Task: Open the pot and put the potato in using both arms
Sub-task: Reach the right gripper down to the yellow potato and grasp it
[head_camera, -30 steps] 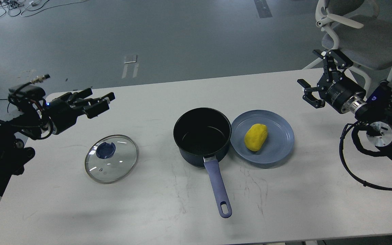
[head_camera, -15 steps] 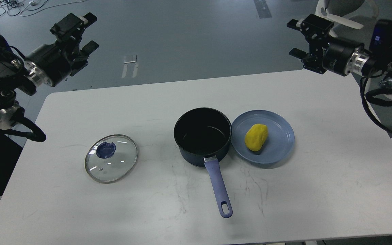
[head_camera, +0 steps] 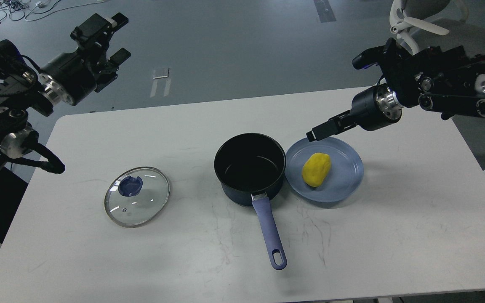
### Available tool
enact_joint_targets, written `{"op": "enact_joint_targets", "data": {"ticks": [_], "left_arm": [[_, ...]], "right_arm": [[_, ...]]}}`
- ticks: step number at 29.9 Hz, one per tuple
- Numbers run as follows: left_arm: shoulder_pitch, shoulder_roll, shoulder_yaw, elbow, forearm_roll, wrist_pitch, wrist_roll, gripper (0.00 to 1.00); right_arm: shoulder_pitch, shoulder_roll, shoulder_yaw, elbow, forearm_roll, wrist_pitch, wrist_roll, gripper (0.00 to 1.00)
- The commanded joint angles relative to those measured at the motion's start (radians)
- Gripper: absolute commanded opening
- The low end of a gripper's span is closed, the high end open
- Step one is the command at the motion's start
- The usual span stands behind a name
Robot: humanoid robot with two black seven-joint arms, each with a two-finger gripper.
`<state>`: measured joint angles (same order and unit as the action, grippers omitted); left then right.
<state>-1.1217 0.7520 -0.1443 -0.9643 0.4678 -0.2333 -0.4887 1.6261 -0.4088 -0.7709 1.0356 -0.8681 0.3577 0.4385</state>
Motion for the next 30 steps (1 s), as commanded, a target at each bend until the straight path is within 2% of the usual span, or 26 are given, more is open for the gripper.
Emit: {"op": "enact_joint_targets", "data": {"ticks": [1, 2, 3, 4, 5, 7, 10, 13, 26, 30], "left_arm": [[-0.001, -0.017, 0.000, 0.001, 0.000, 0.002, 0.000, 0.98], [-0.001, -0.025, 0.000, -0.001, 0.000, 0.002, 0.000, 0.98], [-0.001, -0.025, 0.000, -0.001, 0.000, 0.002, 0.000, 0.98], [-0.001, -0.032, -0.001, -0.001, 0.000, 0.002, 0.000, 0.98], [-0.003, -0.036, -0.001, -0.001, 0.000, 0.002, 0.000, 0.98], [-0.006, -0.046, -0.001, -0.001, 0.000, 0.002, 0.000, 0.98], [-0.006, -0.049, -0.001, -0.001, 0.000, 0.002, 0.000, 0.98], [-0.007, -0.049, -0.003, -0.001, 0.000, 0.002, 0.000, 0.98], [-0.007, -0.049, -0.005, -0.001, 0.000, 0.003, 0.000, 0.98], [-0.006, -0.049, -0.005, -0.001, 0.000, 0.003, 0.000, 0.98]], "right_arm": [[0.055, 0.018, -0.088, 0.058, 0.065, 0.100, -0.023, 1.00], [0.060, 0.015, -0.099, 0.072, 0.137, 0.131, -0.053, 1.00], [0.060, 0.015, -0.099, 0.072, 0.138, 0.131, -0.053, 1.00], [0.061, 0.018, -0.112, 0.081, 0.206, 0.131, -0.097, 1.00], [0.063, 0.019, -0.120, 0.083, 0.237, 0.131, -0.122, 1.00], [0.061, 0.069, -0.149, 0.081, 0.334, 0.131, -0.211, 1.00], [0.061, 0.110, -0.200, 0.078, 0.391, 0.107, -0.248, 1.00], [0.054, 0.156, -0.226, 0.070, 0.454, 0.037, -0.276, 1.00], [0.015, 0.188, -0.275, 0.026, 0.486, 0.000, -0.293, 1.00], [0.000, 0.203, -0.275, 0.023, 0.584, -0.048, -0.329, 1.00]]}}
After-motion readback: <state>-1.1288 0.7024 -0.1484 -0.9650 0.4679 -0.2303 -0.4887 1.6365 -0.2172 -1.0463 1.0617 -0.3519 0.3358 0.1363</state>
